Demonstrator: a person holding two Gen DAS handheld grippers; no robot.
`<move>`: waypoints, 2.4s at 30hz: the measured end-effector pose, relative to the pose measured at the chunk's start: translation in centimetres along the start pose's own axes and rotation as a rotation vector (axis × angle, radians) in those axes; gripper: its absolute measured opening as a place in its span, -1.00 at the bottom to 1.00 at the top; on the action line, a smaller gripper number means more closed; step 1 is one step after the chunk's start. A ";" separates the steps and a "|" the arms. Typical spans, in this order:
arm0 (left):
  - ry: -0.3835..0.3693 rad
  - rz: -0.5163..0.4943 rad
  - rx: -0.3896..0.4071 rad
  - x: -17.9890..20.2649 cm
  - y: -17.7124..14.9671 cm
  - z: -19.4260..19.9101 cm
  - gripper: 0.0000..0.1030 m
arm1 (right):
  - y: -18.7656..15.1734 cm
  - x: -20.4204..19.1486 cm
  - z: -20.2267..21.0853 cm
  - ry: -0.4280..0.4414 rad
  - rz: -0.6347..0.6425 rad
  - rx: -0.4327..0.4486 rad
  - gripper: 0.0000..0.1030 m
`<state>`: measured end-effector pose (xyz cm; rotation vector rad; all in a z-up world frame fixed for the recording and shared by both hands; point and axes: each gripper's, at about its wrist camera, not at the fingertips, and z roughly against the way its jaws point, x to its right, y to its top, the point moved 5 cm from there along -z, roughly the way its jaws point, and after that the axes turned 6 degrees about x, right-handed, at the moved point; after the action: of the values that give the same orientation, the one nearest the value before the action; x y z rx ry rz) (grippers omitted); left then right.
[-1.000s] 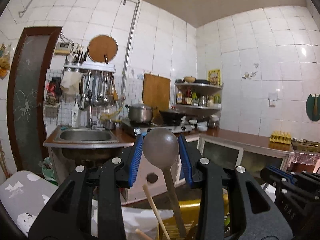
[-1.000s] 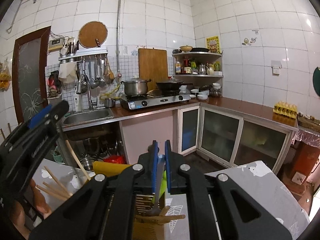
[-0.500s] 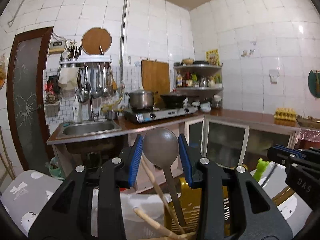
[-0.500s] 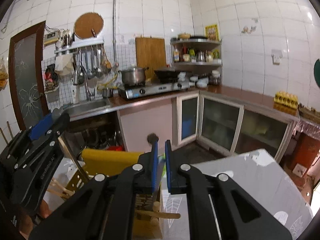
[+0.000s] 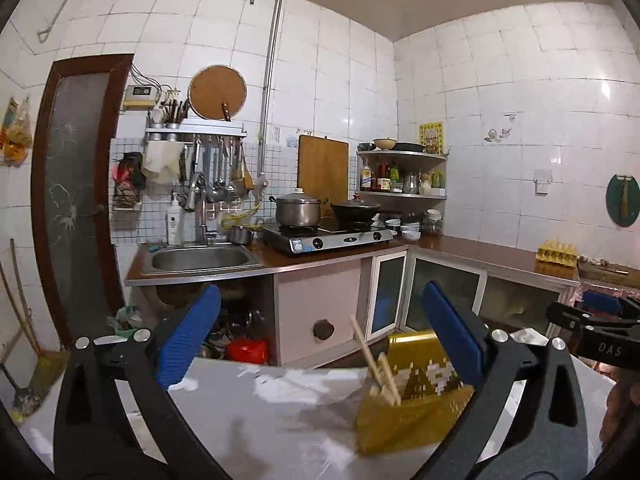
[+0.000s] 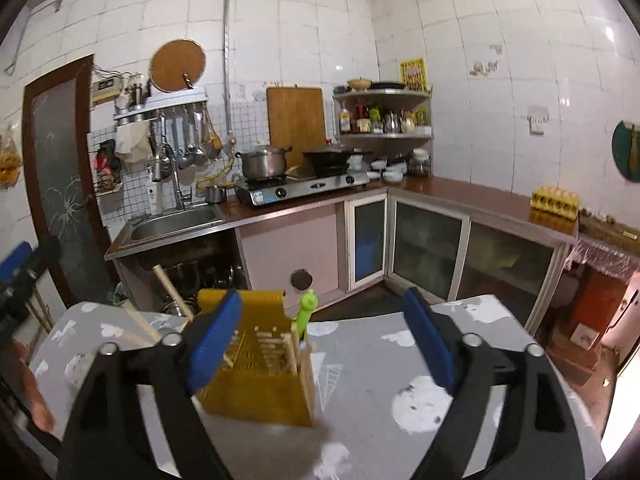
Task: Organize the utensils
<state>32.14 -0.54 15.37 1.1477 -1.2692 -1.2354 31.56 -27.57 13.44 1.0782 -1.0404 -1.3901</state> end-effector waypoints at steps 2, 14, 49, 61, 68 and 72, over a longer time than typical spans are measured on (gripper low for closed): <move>0.008 -0.001 0.006 -1.0 0.2 2.8 0.90 | -0.6 -0.1 2.8 0.001 0.013 0.018 0.78; 0.036 0.033 -0.076 -3.7 -6.8 15.7 0.90 | -9.7 -2.4 14.9 0.019 0.054 0.056 0.92; 0.088 -0.026 -0.067 -1.6 -15.7 20.6 0.91 | -18.1 -2.5 16.5 0.005 0.033 0.059 0.92; 0.089 -0.037 -0.050 -1.5 -15.4 20.8 0.91 | -17.9 -2.8 16.8 0.004 0.041 0.067 0.92; 0.090 -0.036 -0.045 -1.4 -15.2 21.0 0.91 | -17.8 -2.7 16.8 0.003 0.035 0.069 0.92; 0.090 -0.034 -0.046 -1.5 -15.2 21.0 0.91 | -17.8 -2.7 16.8 0.003 0.038 0.070 0.92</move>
<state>11.22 1.80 0.19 1.1827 -1.1530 -1.2185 11.52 -22.94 -0.07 1.1051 -1.1092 -1.3301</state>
